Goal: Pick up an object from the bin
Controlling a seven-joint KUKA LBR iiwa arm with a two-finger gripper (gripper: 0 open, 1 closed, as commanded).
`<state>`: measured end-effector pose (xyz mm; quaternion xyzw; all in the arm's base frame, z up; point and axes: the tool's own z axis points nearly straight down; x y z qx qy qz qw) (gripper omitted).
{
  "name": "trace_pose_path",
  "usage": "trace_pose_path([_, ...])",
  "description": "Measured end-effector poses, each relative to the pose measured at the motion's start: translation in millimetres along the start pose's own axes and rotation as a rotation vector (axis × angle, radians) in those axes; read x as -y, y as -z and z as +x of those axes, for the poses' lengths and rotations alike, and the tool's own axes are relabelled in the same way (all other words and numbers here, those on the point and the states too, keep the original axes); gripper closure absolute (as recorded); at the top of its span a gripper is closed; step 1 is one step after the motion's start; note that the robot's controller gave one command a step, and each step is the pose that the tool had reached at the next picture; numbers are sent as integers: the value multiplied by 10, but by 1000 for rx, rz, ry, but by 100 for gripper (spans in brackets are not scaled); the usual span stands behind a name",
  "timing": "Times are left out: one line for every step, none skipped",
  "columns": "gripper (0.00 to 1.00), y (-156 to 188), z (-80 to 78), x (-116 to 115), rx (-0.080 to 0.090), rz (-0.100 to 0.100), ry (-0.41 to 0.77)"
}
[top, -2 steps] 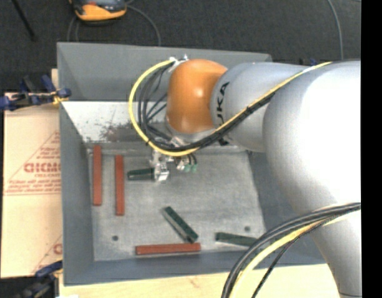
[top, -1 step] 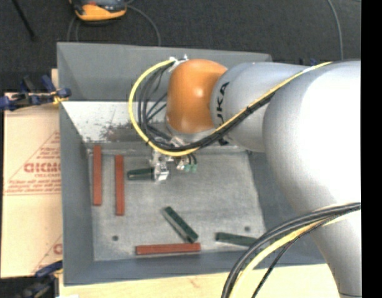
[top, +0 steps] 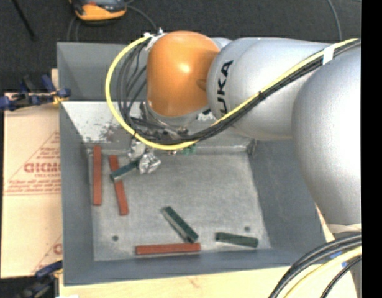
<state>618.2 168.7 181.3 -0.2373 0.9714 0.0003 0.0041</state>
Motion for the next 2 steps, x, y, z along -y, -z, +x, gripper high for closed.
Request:
trace_pose_path([100, -12, 7, 1, -2, -1, -1])
trace_pose_path([100, 1588, 24, -173, -5, 0, -308])
